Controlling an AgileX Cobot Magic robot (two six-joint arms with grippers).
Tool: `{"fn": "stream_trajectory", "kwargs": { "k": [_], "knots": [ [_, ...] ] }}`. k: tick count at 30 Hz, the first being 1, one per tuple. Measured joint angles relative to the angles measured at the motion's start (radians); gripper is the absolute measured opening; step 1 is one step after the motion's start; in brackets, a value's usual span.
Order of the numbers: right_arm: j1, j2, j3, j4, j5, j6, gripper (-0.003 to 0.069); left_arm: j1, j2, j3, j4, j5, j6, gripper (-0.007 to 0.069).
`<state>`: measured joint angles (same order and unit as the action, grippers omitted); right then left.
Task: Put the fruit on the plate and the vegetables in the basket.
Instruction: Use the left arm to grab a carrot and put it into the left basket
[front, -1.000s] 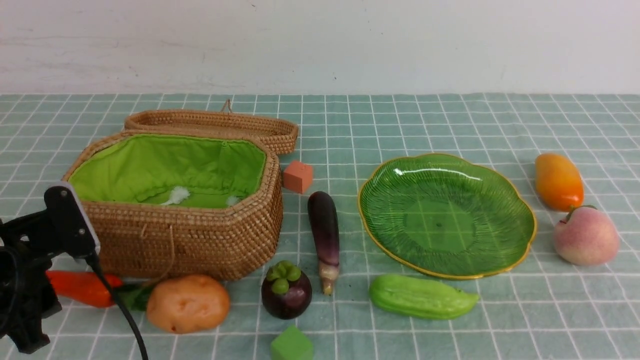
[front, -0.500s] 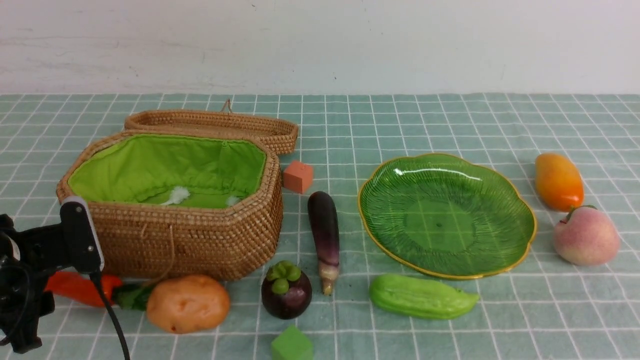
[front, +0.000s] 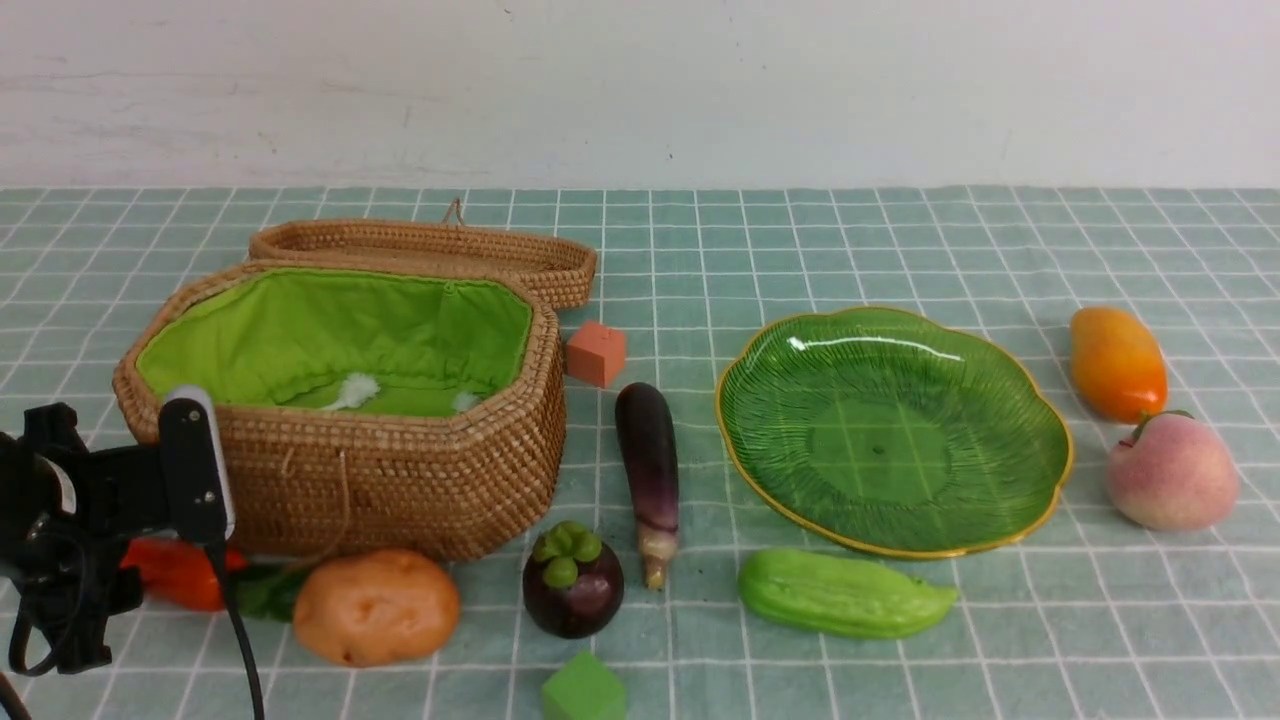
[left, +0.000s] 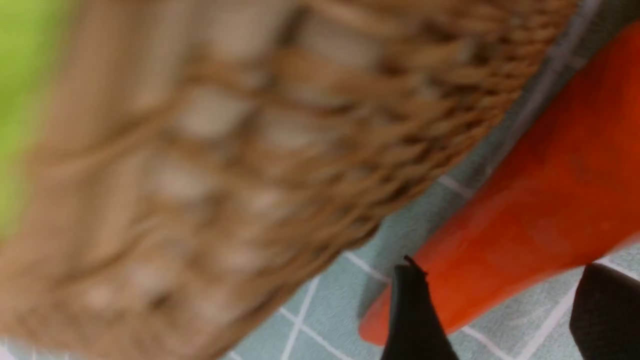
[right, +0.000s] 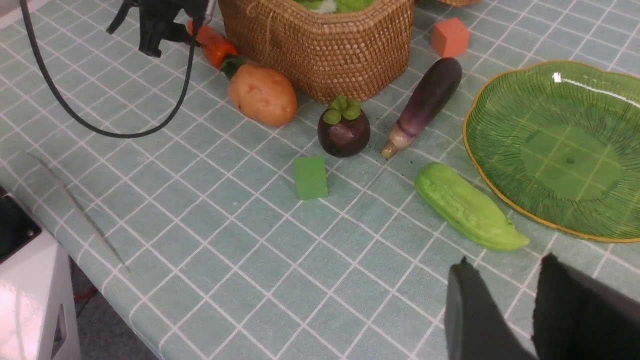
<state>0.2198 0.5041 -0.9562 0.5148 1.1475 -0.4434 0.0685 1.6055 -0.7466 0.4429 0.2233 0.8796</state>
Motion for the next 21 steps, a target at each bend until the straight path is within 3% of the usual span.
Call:
{"fn": "stream_trajectory", "kwargs": {
  "k": [9,12,16,21],
  "knots": [
    [0.0,0.0,0.0,0.0,-0.002,0.0,0.0209,0.0,0.052,-0.002,0.045,0.004,0.044,0.0405],
    [0.0,0.0,0.0,0.0,-0.002,0.0,0.0211,0.0,0.054,-0.004,0.072,0.014,0.082,0.0367],
    [0.0,0.0,0.0,0.0,-0.002,0.0,0.0213,0.0,0.056,-0.004,0.079,0.045,0.155,0.026],
    [0.0,0.0,0.0,0.0,-0.002,0.0,0.0216,0.0,0.052,-0.004,0.077,0.09,0.177,0.0253]
  ]
}}
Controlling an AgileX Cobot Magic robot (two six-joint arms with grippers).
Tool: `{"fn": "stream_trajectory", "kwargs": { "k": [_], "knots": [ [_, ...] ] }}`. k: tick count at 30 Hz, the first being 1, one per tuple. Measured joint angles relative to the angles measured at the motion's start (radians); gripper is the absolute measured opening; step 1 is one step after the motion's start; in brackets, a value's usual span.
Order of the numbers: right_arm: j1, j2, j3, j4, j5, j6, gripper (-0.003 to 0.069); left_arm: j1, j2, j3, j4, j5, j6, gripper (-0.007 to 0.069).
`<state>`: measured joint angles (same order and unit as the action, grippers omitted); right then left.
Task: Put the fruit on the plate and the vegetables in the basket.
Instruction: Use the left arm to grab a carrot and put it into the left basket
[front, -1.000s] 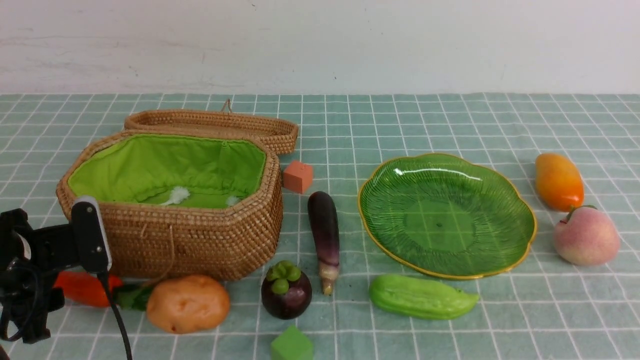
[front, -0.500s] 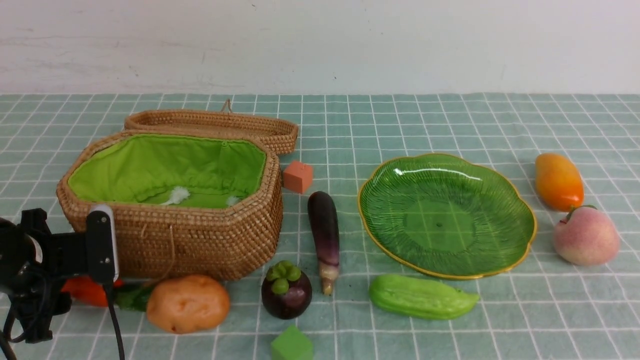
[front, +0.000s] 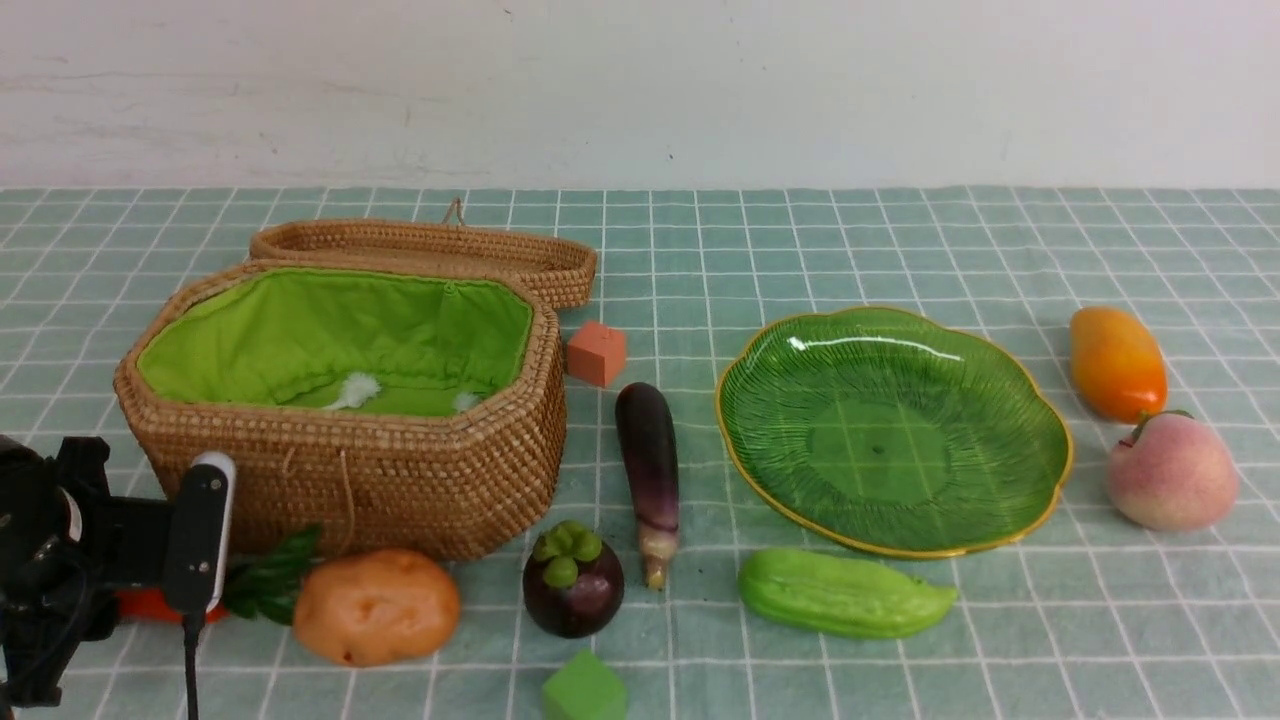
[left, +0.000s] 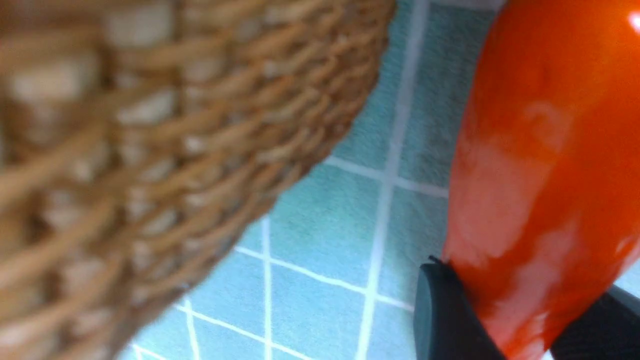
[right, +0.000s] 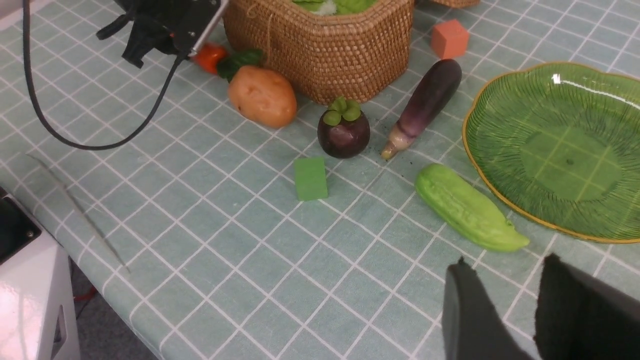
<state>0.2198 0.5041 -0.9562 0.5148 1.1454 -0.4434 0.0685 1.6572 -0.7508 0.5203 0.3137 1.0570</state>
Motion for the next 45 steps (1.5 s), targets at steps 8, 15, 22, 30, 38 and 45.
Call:
{"fn": "stream_trajectory", "kwargs": {
  "k": [8,15,22,30,38,45],
  "knots": [
    [0.0,0.0,0.0,0.0,0.0,0.0,0.0221,0.0,-0.074,0.0,-0.093,0.092,0.006,0.0253],
    [0.0,0.0,0.0,0.0,0.001,0.0,0.0223,0.0,-0.132,0.025,-0.197,0.15,0.016,0.0253],
    [0.0,0.0,0.0,0.0,0.001,0.0,0.0223,0.0,-0.137,0.106,-0.239,0.132,0.064,0.0253],
    [0.0,0.0,0.0,0.0,0.003,0.0,0.0223,0.0,-0.137,0.116,-0.333,0.039,0.073,0.0251],
    [0.0,0.0,0.0,0.001,0.004,0.0,0.0224,0.0,-0.107,0.116,-0.35,0.003,0.073,0.0328],
    [0.0,0.0,0.0,0.003,0.004,0.0,0.0224,0.0,-0.092,0.115,-0.35,-0.049,0.074,0.0248]
  ]
}}
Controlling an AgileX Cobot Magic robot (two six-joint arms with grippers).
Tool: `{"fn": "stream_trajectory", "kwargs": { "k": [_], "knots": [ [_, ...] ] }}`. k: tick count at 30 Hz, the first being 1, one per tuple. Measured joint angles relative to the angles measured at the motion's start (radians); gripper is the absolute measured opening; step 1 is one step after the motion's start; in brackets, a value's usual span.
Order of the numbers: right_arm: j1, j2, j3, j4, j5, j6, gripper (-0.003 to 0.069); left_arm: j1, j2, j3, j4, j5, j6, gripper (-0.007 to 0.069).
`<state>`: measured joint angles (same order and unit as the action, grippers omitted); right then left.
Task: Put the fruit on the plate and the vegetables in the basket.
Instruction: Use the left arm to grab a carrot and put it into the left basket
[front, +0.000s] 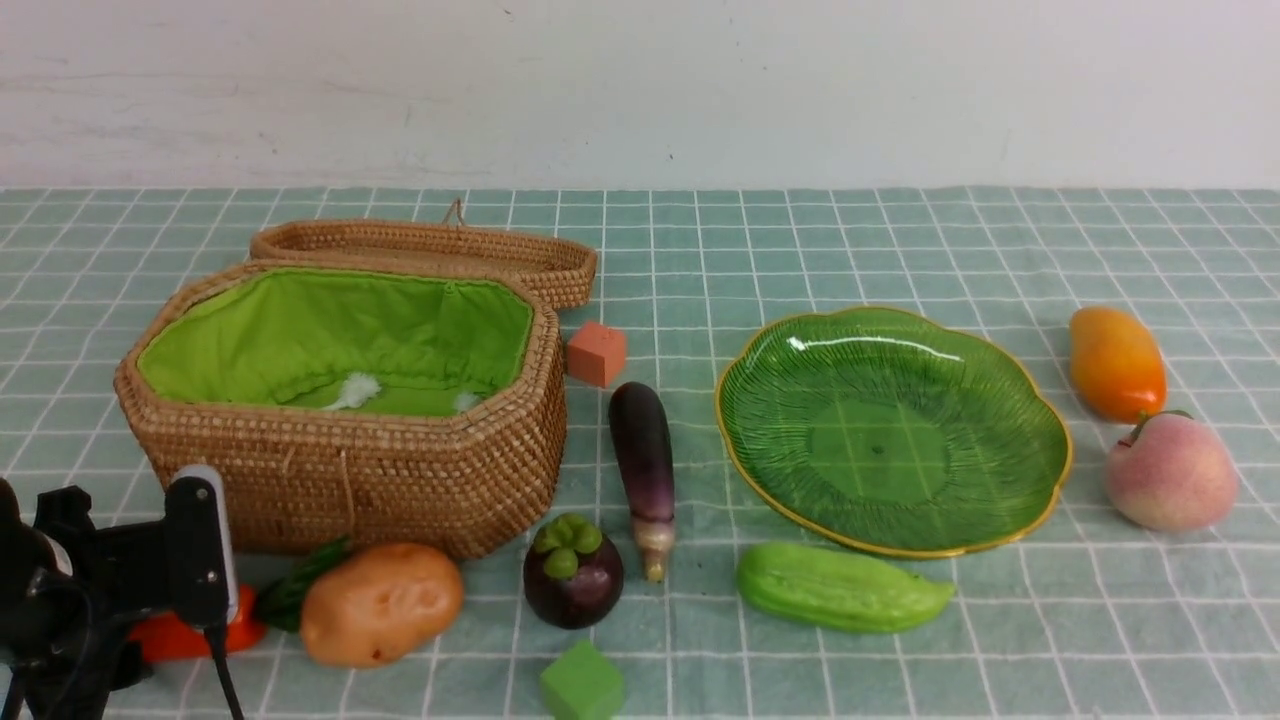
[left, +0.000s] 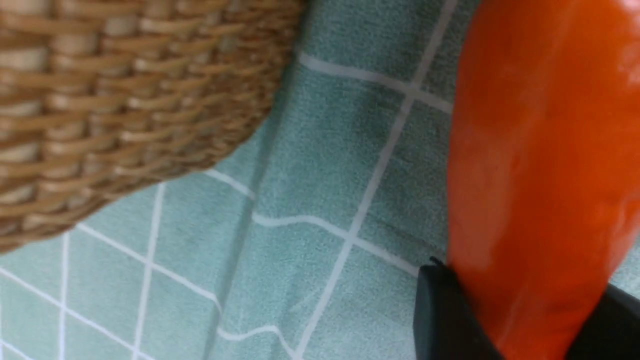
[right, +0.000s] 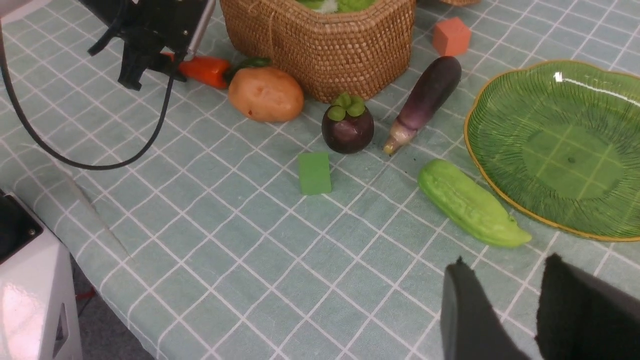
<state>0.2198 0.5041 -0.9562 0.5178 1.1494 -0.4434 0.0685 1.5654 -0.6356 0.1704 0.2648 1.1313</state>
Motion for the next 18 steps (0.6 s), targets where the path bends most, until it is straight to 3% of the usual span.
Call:
{"fn": "stream_trajectory", "kwargs": {
  "k": [8,13,18],
  "knots": [
    [0.0,0.0,0.0,0.019,0.0,0.0,0.0227,0.0,-0.026,0.002,0.009,0.04,0.0,0.0249],
    [0.0,0.0,0.0,0.027,-0.001,0.0,0.0228,0.0,-0.182,0.004,0.011,0.19,0.0,0.0249],
    [0.0,0.0,0.0,0.028,-0.028,0.0,0.0228,0.0,-0.332,0.001,0.011,0.228,-0.001,0.0249]
  ]
}}
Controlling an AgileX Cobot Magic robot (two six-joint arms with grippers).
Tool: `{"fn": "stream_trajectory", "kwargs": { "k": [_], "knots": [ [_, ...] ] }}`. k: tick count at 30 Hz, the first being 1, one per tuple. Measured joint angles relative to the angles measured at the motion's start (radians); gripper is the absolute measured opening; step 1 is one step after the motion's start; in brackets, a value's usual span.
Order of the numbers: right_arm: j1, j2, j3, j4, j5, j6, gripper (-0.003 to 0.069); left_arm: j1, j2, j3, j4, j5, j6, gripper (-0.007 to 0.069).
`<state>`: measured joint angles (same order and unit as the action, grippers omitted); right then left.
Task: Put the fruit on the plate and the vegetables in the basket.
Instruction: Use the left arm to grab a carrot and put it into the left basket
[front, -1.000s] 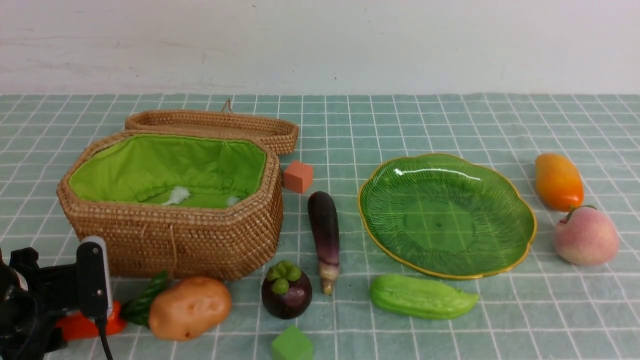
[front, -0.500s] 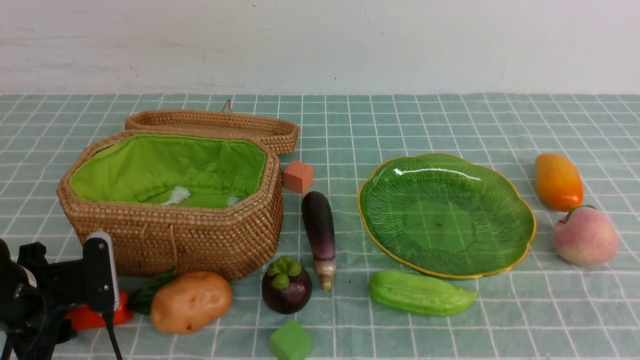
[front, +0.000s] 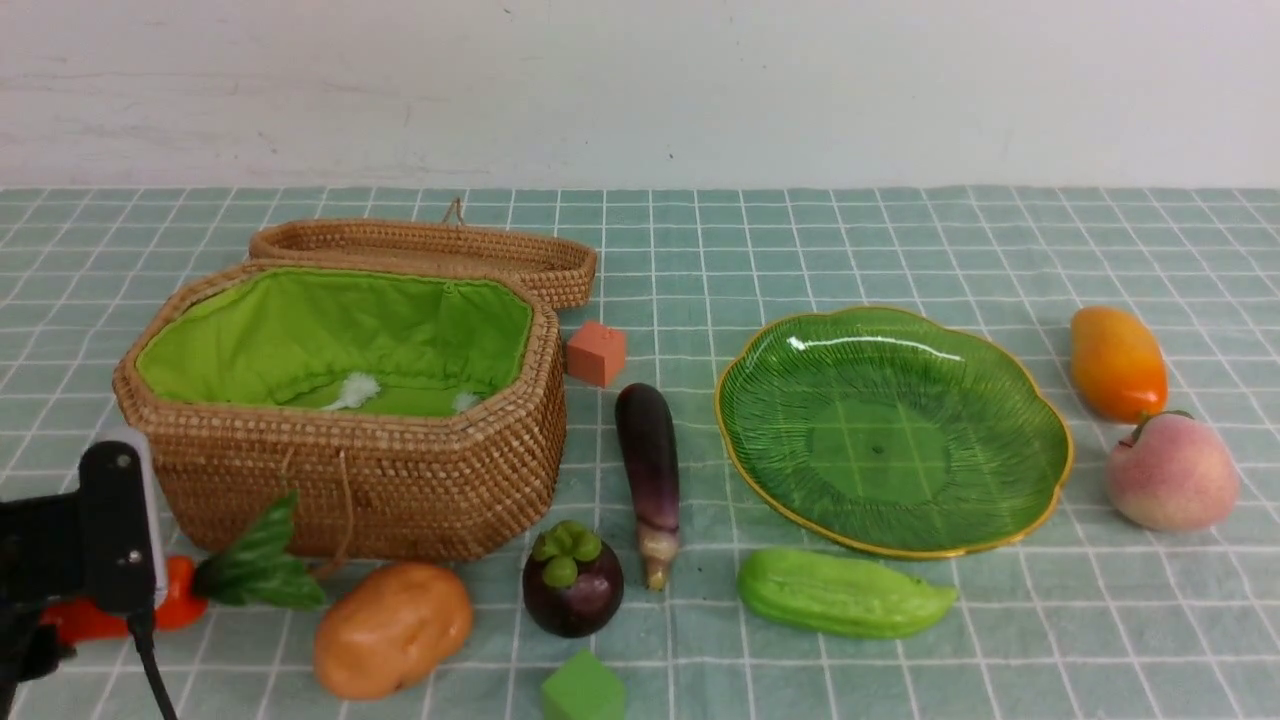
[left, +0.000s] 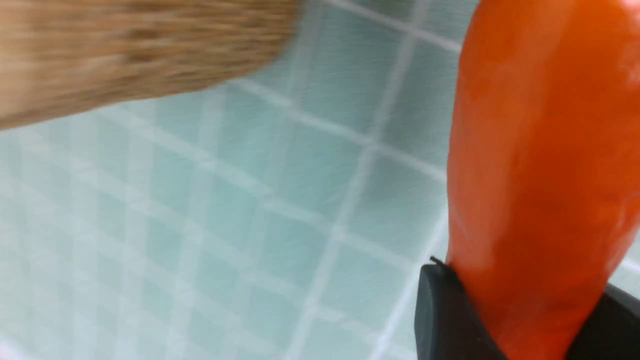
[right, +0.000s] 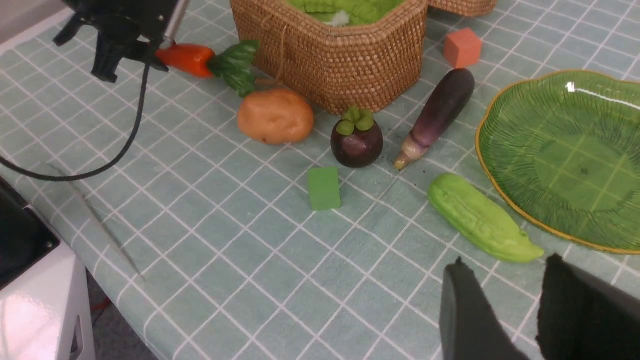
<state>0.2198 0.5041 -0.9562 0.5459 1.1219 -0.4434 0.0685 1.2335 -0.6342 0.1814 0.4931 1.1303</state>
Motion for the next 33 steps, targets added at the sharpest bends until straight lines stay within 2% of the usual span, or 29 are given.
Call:
{"fn": "stream_trajectory", "kwargs": {
  "k": [4,8,10,13,19,22,25,29,31,33],
  "knots": [
    [0.0,0.0,0.0,0.018,-0.09,0.0,0.0229,-0.009,-0.119,-0.081,-0.043,-0.026,0.0,0.0249],
    [0.0,0.0,0.0,0.032,-0.168,0.0,0.0229,-0.087,-0.114,-0.225,-0.088,-0.046,0.0,0.0249],
    [0.0,0.0,0.0,0.049,-0.189,0.0,0.0229,-0.162,-0.07,-0.306,-0.097,-0.065,0.0,0.0249],
    [0.0,0.0,0.0,0.066,-0.195,0.0,0.023,-0.212,0.0,-0.382,-0.102,-0.067,-0.012,0.0249],
    [0.0,0.0,0.0,0.096,-0.192,0.0,0.0231,-0.234,0.251,-0.531,-0.103,-0.066,-0.161,0.0249],
    [0.0,0.0,0.0,0.096,-0.174,0.0,0.0231,-0.234,0.303,-0.541,-0.102,-0.073,-0.191,0.025],
    [0.0,0.0,0.0,0.097,-0.165,0.0,0.0231,-0.234,0.318,-0.542,-0.097,-0.075,-0.196,0.0303],
    [0.0,0.0,0.0,0.097,-0.163,0.0,0.0231,-0.234,0.318,-0.544,-0.089,-0.074,-0.196,0.043],
    [0.0,0.0,0.0,0.097,-0.17,0.0,0.0231,-0.234,0.318,-0.544,-0.087,-0.063,-0.2,0.0532],
    [0.0,0.0,0.0,0.097,-0.177,0.0,0.0231,-0.234,0.316,-0.544,-0.087,-0.048,-0.202,0.0567]
  ]
}}
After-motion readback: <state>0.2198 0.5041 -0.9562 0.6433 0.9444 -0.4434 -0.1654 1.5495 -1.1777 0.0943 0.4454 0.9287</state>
